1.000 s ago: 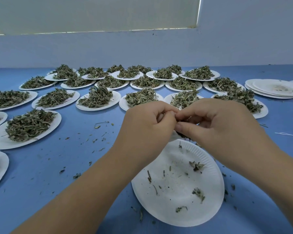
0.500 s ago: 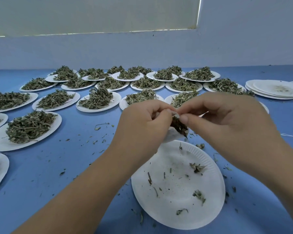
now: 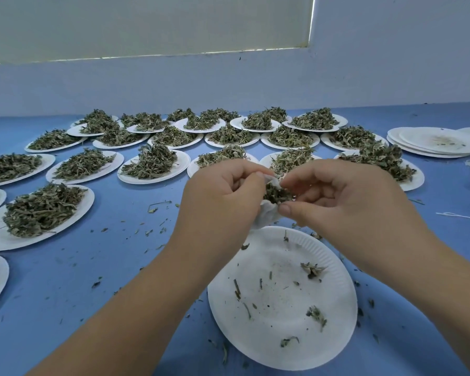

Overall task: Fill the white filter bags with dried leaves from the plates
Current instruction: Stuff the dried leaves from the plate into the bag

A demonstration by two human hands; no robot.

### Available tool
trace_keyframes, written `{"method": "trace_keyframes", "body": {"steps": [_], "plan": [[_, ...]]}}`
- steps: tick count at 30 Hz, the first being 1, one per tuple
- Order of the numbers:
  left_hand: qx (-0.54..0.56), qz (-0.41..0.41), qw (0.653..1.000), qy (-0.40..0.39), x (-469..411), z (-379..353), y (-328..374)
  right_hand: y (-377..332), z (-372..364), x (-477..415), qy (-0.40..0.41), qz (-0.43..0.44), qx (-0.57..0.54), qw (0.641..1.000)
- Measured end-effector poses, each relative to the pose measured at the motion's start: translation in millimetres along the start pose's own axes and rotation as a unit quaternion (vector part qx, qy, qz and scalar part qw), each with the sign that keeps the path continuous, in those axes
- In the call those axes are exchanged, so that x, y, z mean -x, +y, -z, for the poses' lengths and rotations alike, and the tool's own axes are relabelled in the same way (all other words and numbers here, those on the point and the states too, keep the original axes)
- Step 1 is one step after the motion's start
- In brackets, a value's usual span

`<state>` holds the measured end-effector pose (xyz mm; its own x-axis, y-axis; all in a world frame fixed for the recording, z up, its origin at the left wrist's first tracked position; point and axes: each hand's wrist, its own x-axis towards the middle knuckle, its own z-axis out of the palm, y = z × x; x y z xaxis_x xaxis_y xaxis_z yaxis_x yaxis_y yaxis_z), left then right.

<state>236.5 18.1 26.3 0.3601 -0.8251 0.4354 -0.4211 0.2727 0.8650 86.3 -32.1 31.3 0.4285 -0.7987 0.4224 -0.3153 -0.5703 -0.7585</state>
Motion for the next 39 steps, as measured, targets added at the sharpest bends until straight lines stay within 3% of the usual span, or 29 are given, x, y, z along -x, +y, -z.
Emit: {"method": "trace_keyframes", "body": {"steps": [5, 10, 14, 22, 26, 30, 32, 35, 39], "plan": [[-0.006, -0.007, 1.000, 0.000, 1, -1, 0, 0, 0, 1, 0.009, 0.036, -0.005, 0.999], [-0.040, -0.044, 0.998, -0.015, 6, -4, -1, -4, -4, 6, 0.050, 0.116, 0.112, 0.986], [-0.043, -0.051, 0.996, -0.051, 9, -7, 1, -3, -10, 7, 0.067, 0.119, 0.155, 0.978], [-0.024, -0.035, 0.999, -0.019, 5, -3, -1, -5, 3, 4, 0.054, 0.122, 0.069, 0.989], [-0.007, -0.016, 1.000, -0.001, -1, 2, -2, -3, 6, 1, 0.042, 0.071, 0.029, 0.996], [0.008, -0.004, 1.000, 0.001, -3, 5, -2, 1, 6, -3, -0.038, -0.031, 0.012, 0.999], [0.010, 0.001, 1.000, -0.005, -3, 4, -1, 2, 3, -3, -0.053, -0.037, -0.025, 0.998], [0.030, 0.008, 0.999, -0.011, -1, 2, 3, 4, 2, -2, -0.004, 0.013, -0.032, 0.999], [0.010, -0.012, 1.000, -0.002, 1, 0, 6, 1, 2, 3, 0.059, 0.124, 0.047, 0.989]]}}
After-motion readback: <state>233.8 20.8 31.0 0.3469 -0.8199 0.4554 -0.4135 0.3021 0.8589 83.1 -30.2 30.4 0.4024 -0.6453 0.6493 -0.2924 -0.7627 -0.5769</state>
